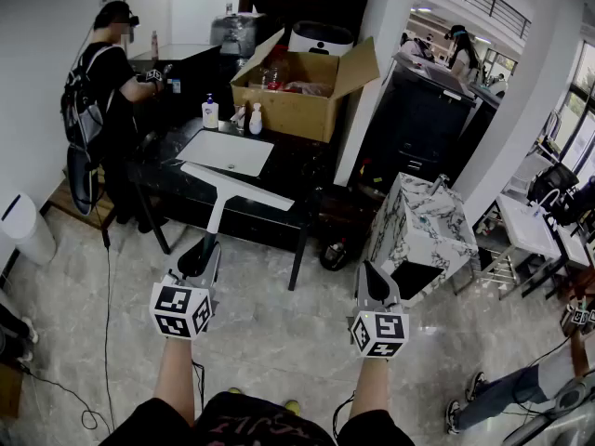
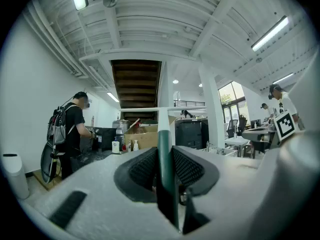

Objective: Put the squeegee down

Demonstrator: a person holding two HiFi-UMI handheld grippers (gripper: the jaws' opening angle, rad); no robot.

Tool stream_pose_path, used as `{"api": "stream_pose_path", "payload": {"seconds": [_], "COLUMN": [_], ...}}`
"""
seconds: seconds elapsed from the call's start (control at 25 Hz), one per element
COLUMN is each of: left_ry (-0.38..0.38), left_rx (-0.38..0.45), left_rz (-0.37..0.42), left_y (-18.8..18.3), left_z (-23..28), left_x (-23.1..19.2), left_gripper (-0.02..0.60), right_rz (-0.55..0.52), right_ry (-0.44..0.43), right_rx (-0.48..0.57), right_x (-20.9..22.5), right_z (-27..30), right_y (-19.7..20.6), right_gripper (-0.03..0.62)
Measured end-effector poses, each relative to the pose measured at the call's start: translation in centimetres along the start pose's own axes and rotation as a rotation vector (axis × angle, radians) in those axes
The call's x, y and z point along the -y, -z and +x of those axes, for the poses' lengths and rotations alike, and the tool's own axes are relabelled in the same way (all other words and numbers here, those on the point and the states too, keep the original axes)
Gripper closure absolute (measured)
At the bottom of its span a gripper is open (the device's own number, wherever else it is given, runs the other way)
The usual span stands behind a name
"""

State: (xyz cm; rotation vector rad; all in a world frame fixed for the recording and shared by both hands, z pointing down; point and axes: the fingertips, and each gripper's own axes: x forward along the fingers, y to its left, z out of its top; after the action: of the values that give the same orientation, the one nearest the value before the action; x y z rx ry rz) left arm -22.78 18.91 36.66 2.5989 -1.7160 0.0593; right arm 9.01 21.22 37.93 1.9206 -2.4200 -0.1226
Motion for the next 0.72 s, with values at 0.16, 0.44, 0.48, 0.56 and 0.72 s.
{"api": "stream_pose_path", "payload": {"seconds": [0.16, 0.44, 0.48, 0.56, 0.72], "left_ry": [-0.004, -0.003, -0.002, -0.001, 0.001], "left_rx": [-0.001, 0.000, 0.000, -0.001, -0.003], "left_rz": [-0.010, -0.006, -0.006, -0.005, -0.011], "left_y": [0.1, 0.1, 0.1, 0.2, 0.4], "left_z": [-0.2, -0.5, -0.5, -0.7, -0.9], "left_x": [-0.1, -0.6, -0.6, -0.6, -1.0], "left_gripper": [0.480, 0.480, 0.480, 0.480, 0.480], "right_rz": [0.001, -0.009, -0.009, -0.013, -0.023], "right_ry": [-0.003, 0.002, 0.001, -0.004, -0.018], "right_rx": [-0.001, 0.001, 0.003, 0.012, 0.023], "right_x": [-0.3, -0.8, -0.9, -1.2, -2.0], "right_z": [-0.2, -0.2, -0.2, -0.4, -0.3], "right_y": [0.0, -0.2, -0.3, -0.5, -0.7], "right_gripper": [0.582, 0.582, 0.582, 0.582, 0.582]}}
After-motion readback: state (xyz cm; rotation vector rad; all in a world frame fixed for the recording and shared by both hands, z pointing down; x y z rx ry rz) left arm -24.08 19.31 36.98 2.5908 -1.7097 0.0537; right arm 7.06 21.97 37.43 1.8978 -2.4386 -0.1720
